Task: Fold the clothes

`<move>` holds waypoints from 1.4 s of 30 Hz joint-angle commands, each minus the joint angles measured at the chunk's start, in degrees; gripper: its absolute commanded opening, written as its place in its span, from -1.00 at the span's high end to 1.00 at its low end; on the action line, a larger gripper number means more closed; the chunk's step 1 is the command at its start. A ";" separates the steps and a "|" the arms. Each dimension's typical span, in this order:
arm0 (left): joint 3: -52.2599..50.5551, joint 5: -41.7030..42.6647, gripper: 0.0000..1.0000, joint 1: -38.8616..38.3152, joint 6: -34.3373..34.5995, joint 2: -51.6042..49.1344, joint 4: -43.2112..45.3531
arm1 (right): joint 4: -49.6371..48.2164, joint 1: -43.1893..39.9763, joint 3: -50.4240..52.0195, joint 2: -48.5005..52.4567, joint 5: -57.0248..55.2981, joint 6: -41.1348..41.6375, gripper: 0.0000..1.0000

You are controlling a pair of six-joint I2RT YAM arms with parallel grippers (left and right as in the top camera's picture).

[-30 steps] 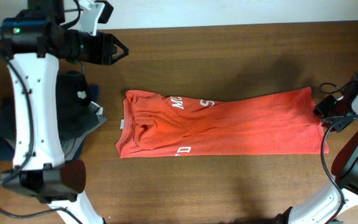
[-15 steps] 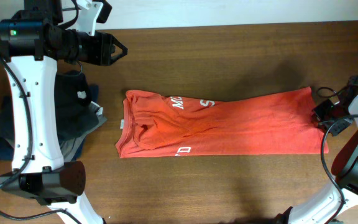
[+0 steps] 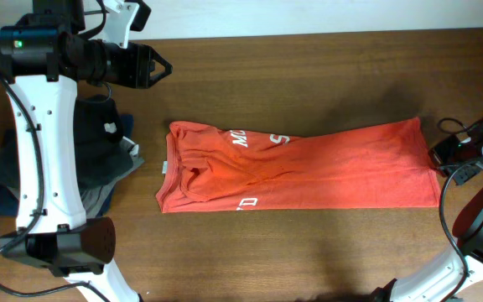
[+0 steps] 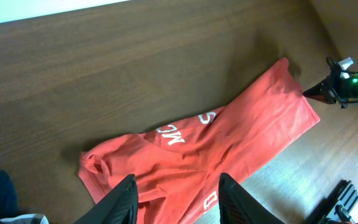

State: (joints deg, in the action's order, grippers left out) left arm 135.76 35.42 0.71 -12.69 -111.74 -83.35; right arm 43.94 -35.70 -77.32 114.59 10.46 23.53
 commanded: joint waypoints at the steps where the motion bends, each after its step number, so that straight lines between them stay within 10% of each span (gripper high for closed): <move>1: 0.31 -1.44 0.15 0.09 -1.14 1.27 0.20 | 0.31 -0.04 -1.60 -1.07 2.08 -1.81 0.92; 9: 0.31 -2.25 0.16 0.09 -1.16 1.27 0.33 | 0.66 -0.04 -1.68 -5.25 2.64 -2.27 0.90; 11: 0.31 -2.25 0.16 0.09 -1.14 1.27 0.31 | 1.40 0.02 -1.64 -5.20 2.60 -2.27 0.49; 17: 0.31 -2.23 0.16 0.09 -1.11 1.27 0.09 | 1.90 0.07 -1.29 -3.28 2.43 -2.27 0.35; 42: 0.31 -2.23 0.16 0.09 -1.11 1.27 0.11 | -3.13 0.07 1.53 0.20 2.86 -1.81 0.32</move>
State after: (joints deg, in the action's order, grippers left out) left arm 135.76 33.58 0.71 -12.69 -111.74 -83.35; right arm 41.04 -35.70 -76.05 114.17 13.02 21.23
